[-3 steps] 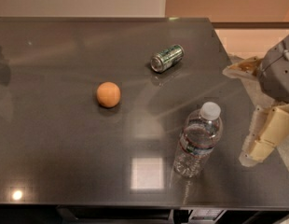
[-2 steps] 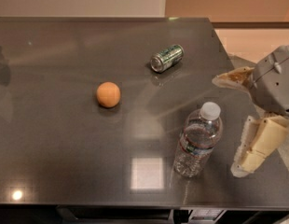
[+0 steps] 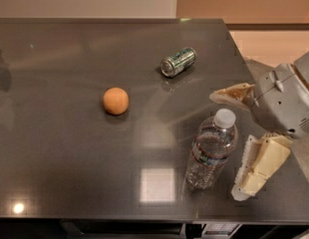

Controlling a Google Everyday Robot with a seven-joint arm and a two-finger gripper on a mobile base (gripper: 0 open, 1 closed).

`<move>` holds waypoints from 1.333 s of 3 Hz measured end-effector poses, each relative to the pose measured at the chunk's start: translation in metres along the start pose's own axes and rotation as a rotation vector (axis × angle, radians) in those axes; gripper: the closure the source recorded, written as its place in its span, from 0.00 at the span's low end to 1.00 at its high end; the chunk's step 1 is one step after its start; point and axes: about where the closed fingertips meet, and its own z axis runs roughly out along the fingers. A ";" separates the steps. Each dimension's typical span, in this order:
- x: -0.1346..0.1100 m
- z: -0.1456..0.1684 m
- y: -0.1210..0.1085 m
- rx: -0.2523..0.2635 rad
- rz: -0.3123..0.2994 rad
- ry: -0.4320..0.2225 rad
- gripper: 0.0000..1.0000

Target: Move water bottle near green can

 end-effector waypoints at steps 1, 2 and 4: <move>-0.008 0.002 0.005 -0.026 -0.013 -0.059 0.18; -0.011 0.004 0.007 -0.039 -0.024 -0.094 0.41; -0.016 -0.008 -0.005 -0.016 -0.003 -0.100 0.88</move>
Offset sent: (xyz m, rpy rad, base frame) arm -0.0086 0.0140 -0.0005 0.1360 0.0329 0.0732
